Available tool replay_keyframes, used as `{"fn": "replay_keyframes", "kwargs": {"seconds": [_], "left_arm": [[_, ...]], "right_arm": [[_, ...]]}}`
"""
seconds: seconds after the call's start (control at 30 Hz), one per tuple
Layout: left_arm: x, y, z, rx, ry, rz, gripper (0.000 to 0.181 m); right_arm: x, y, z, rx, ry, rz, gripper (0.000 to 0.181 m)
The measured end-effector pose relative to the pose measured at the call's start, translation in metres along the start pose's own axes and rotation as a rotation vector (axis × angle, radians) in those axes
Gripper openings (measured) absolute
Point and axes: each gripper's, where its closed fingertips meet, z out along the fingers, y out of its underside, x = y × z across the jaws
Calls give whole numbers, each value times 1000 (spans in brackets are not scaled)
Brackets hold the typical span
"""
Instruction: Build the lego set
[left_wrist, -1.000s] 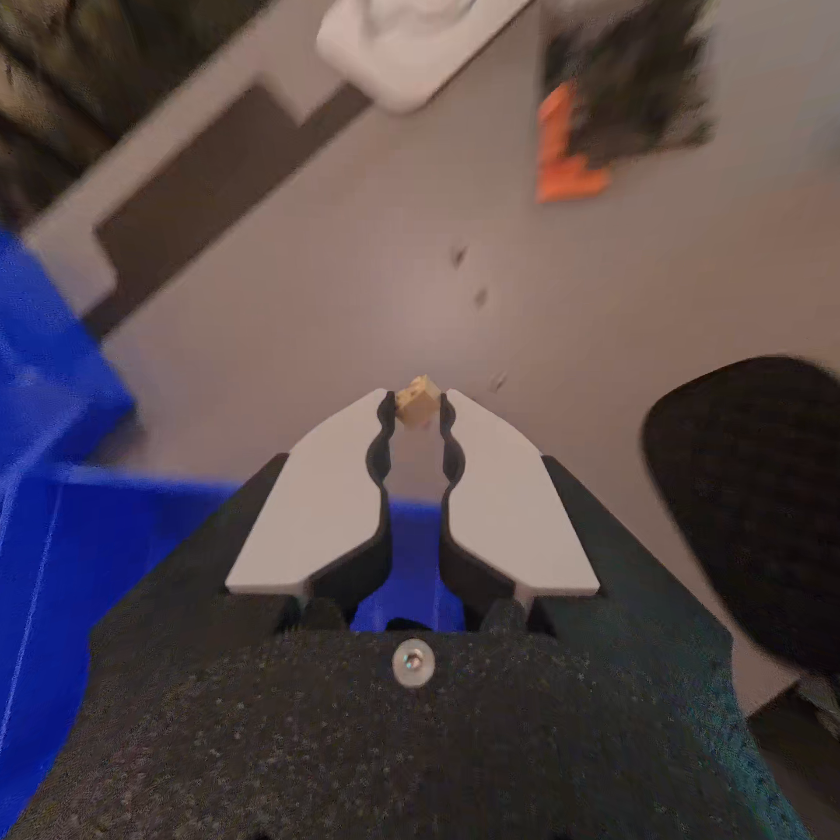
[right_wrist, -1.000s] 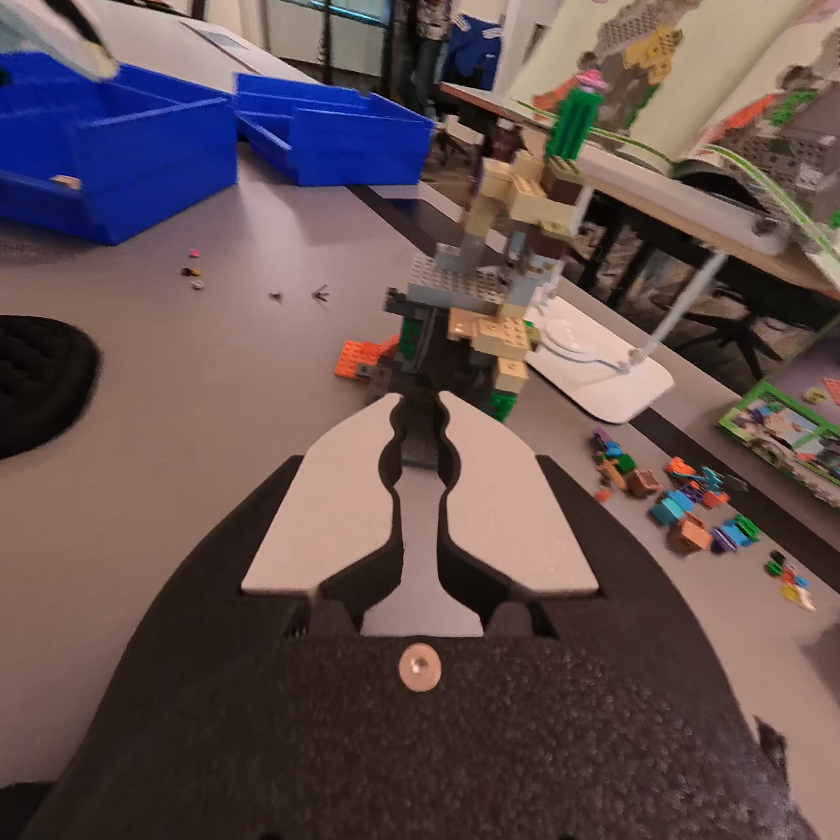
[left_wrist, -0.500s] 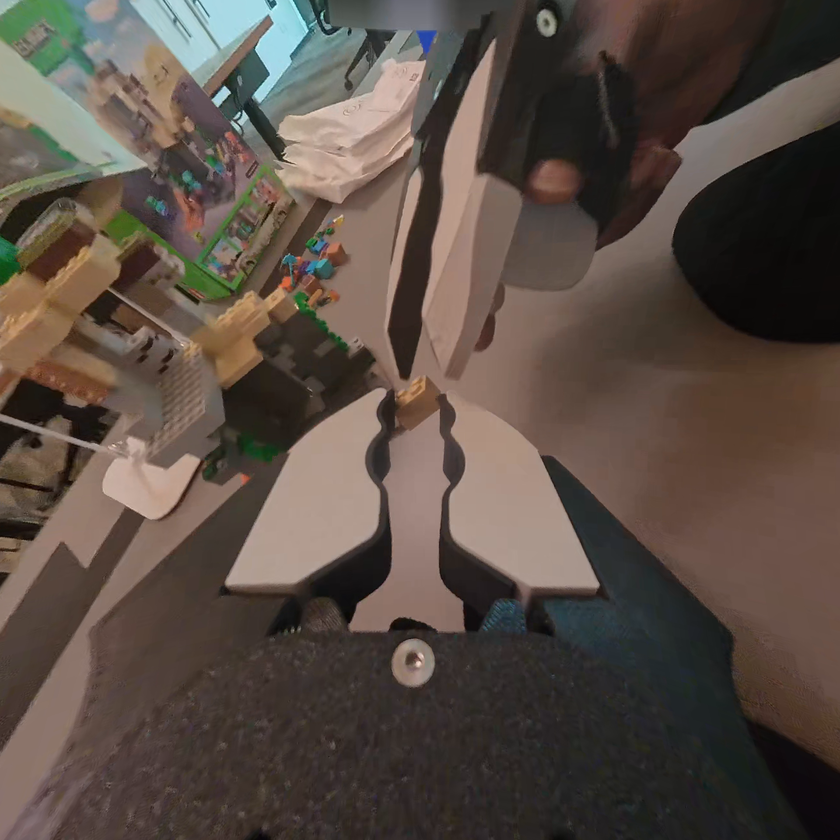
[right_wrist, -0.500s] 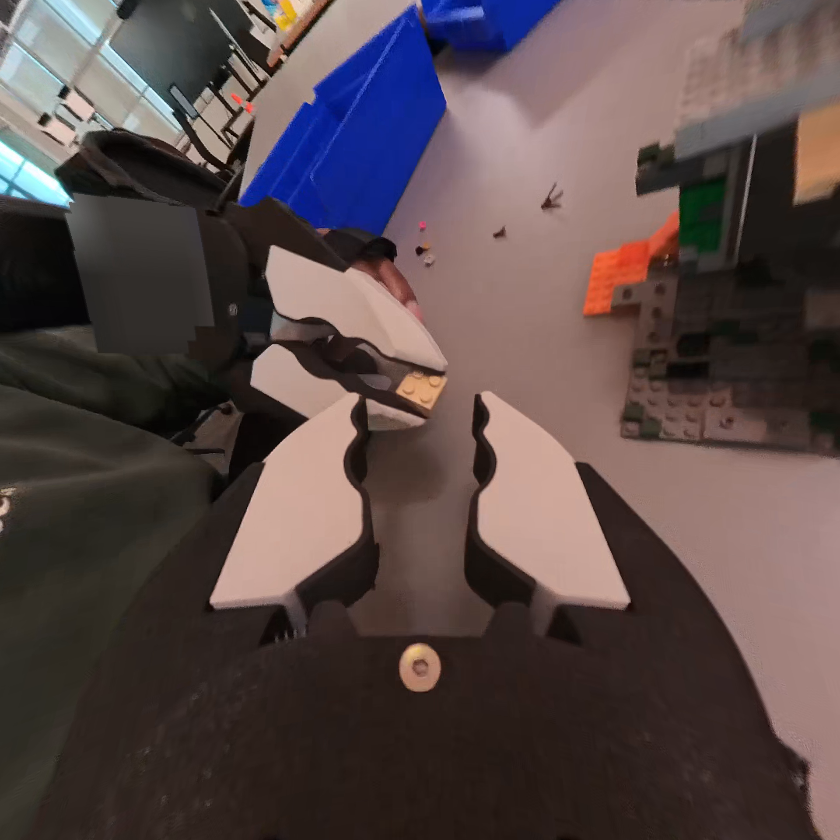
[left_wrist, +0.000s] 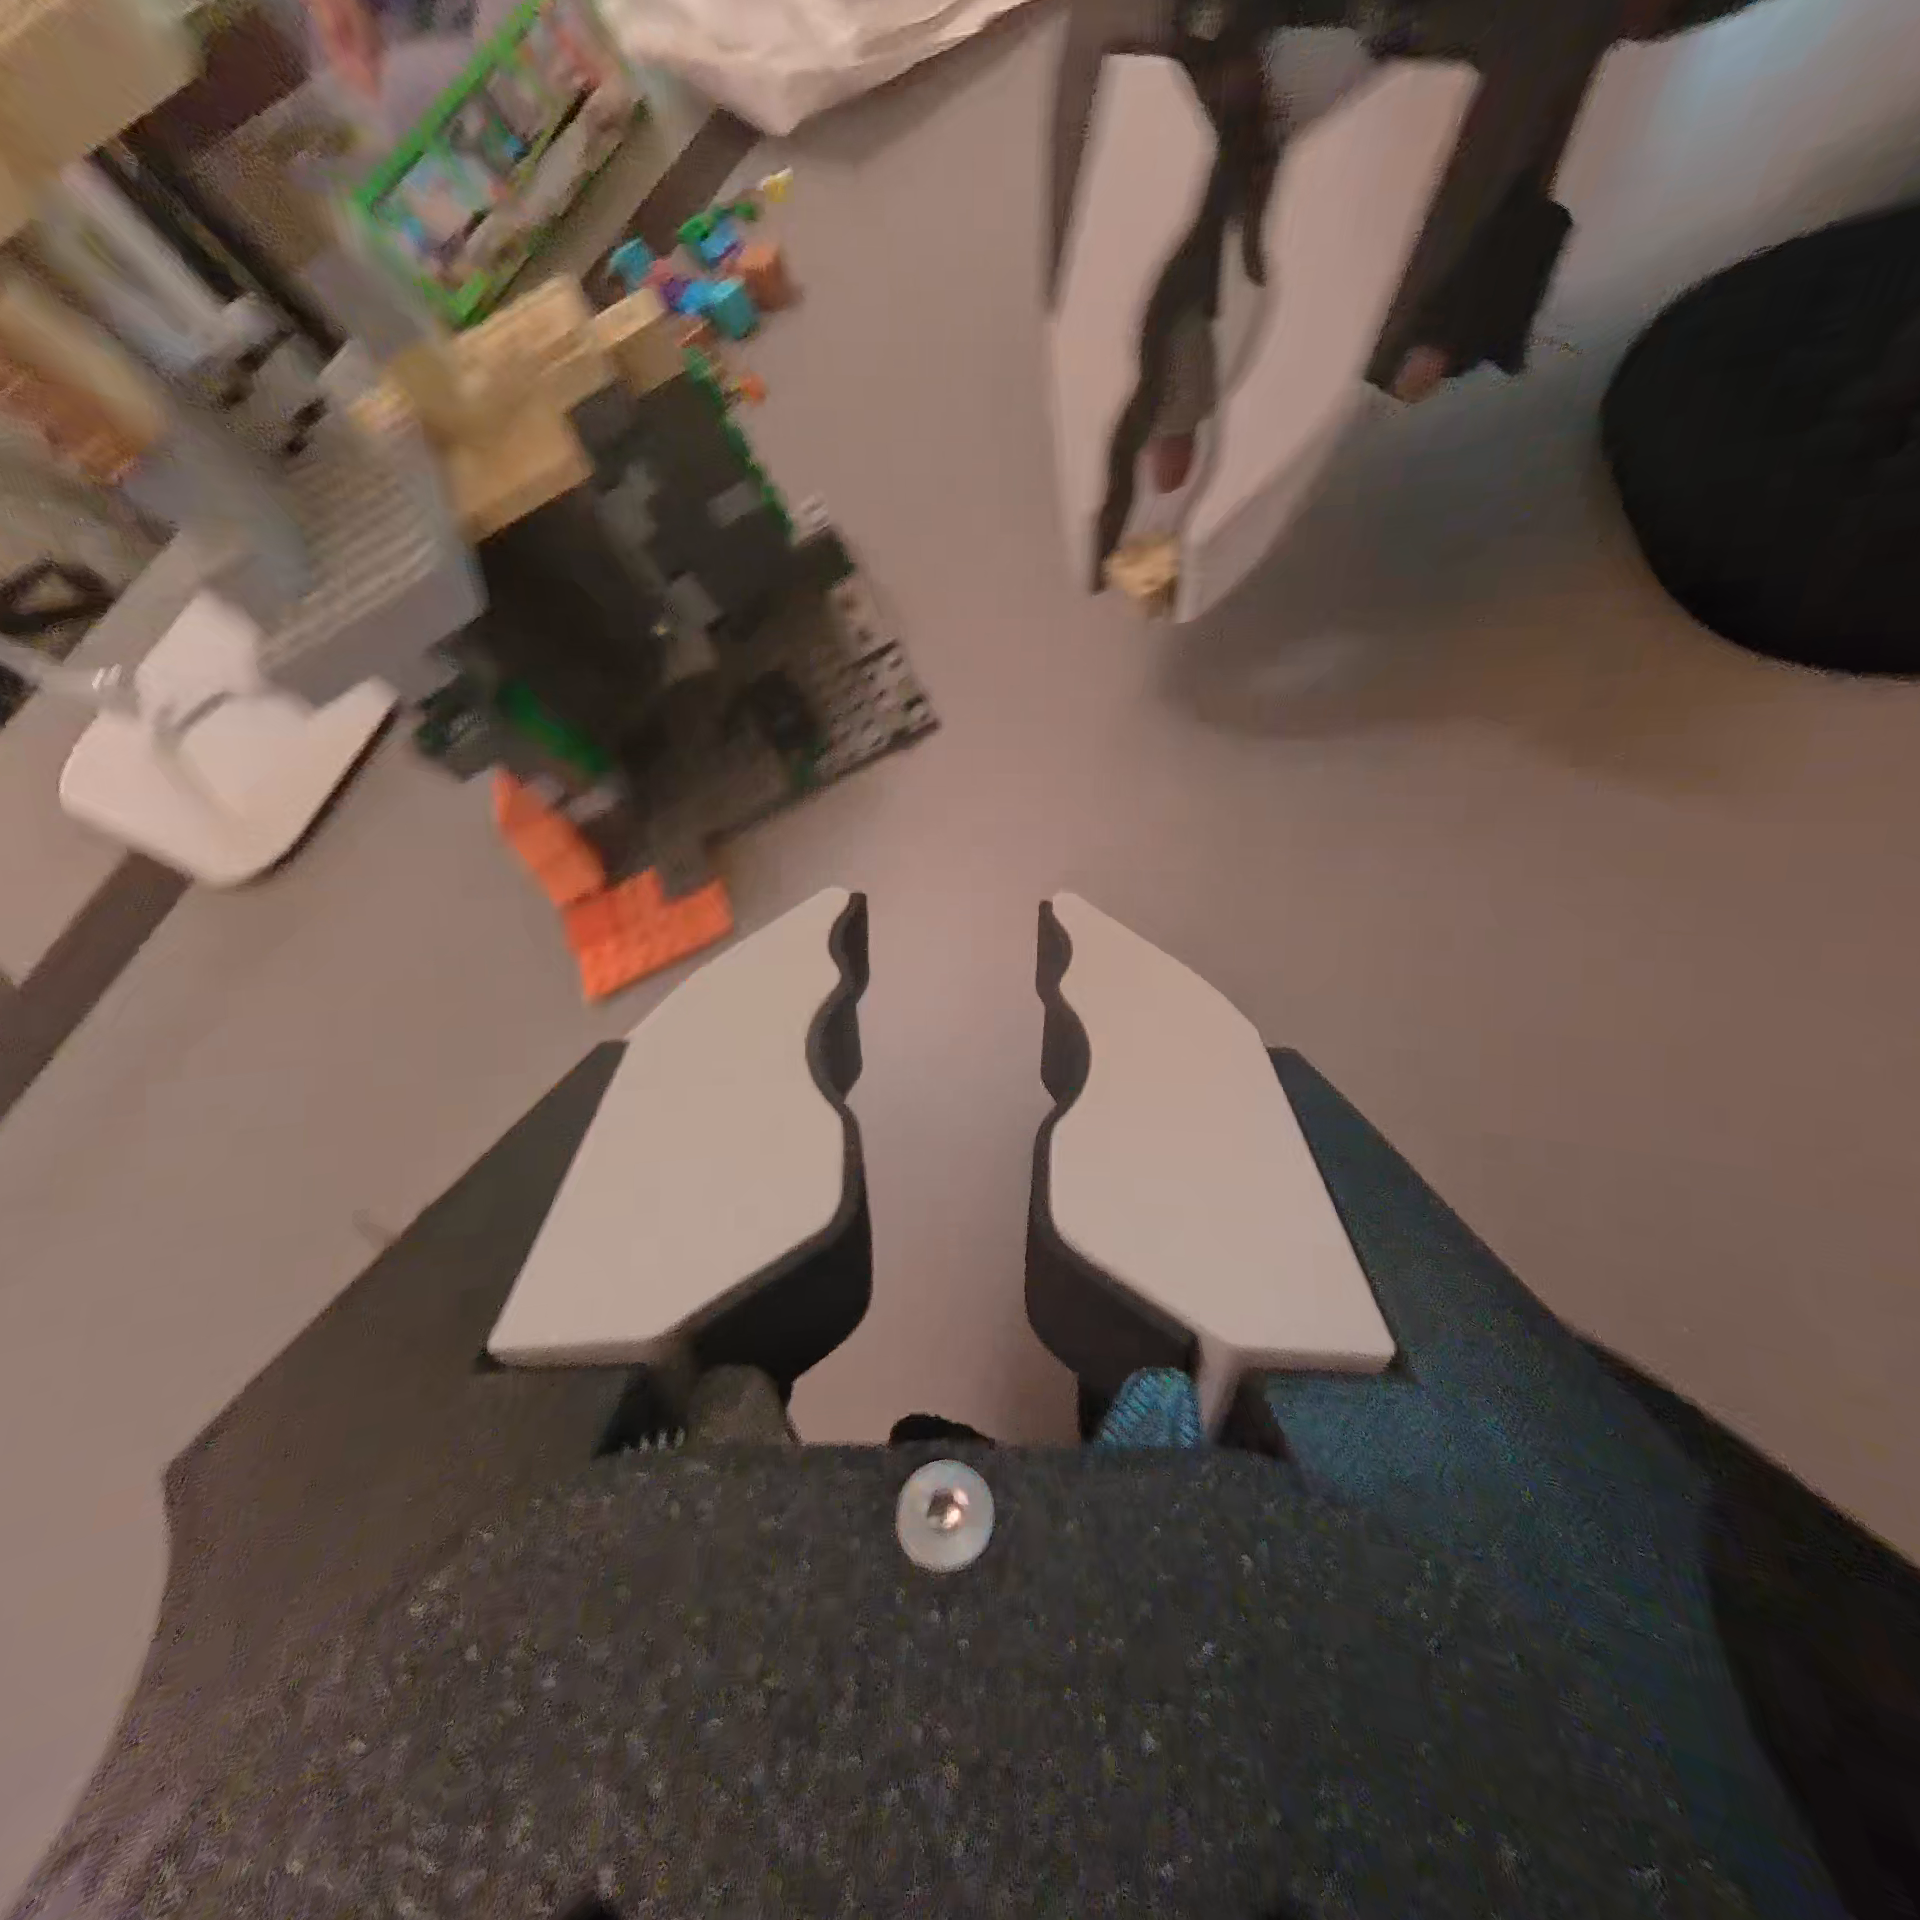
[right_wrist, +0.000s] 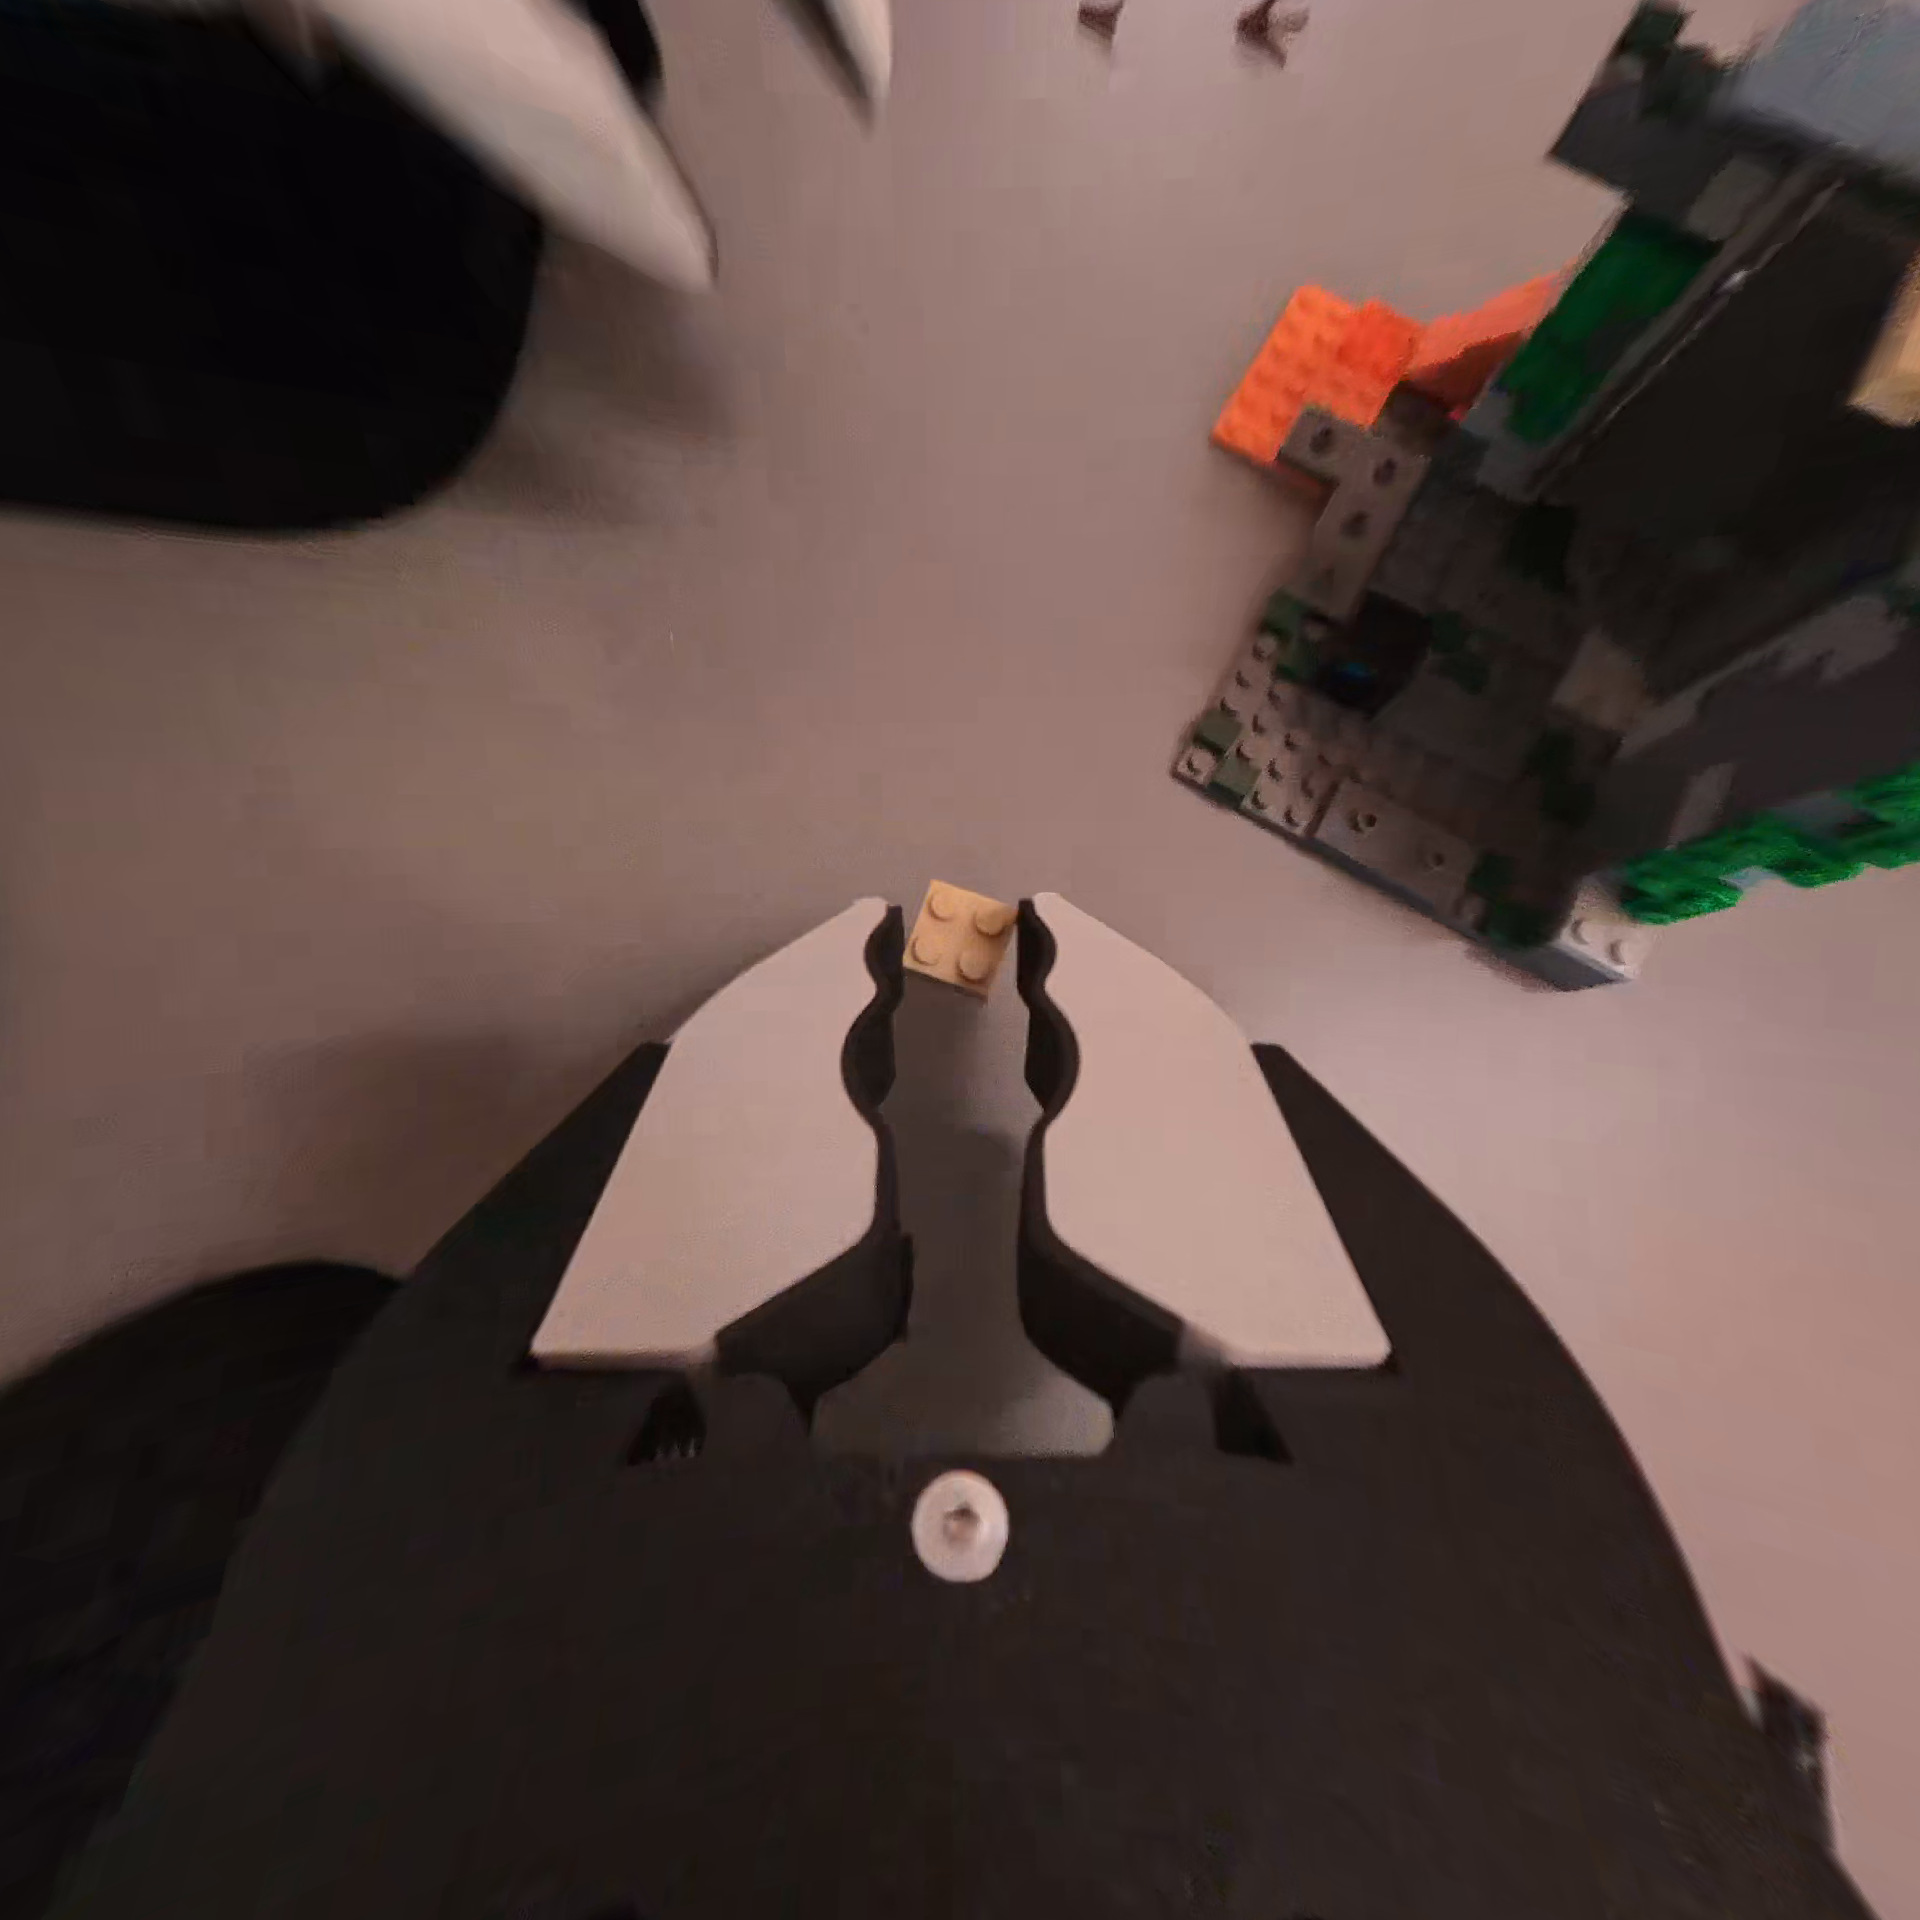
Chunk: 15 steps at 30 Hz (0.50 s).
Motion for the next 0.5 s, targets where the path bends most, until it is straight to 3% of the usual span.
{"fn": "replay_keyframes", "kwargs": {"seconds": [0.2,0.3,0.43,0.5], "left_arm": [[-83,13,-112,-13,-189,-218,20],[-132,34,-177,-113,-342,-263,21],[-181,98,-239,-345,-449,-360,26],[-189,140,-252,-466,-405,-446,30]], "right_arm": [[-3,14,14,-49,-17,-25,22],[-2,16,17,-55,-6,-47,24],[-1,14,15,-30,4,-39,29],[1,9,11,6,3,-17,29]]}}
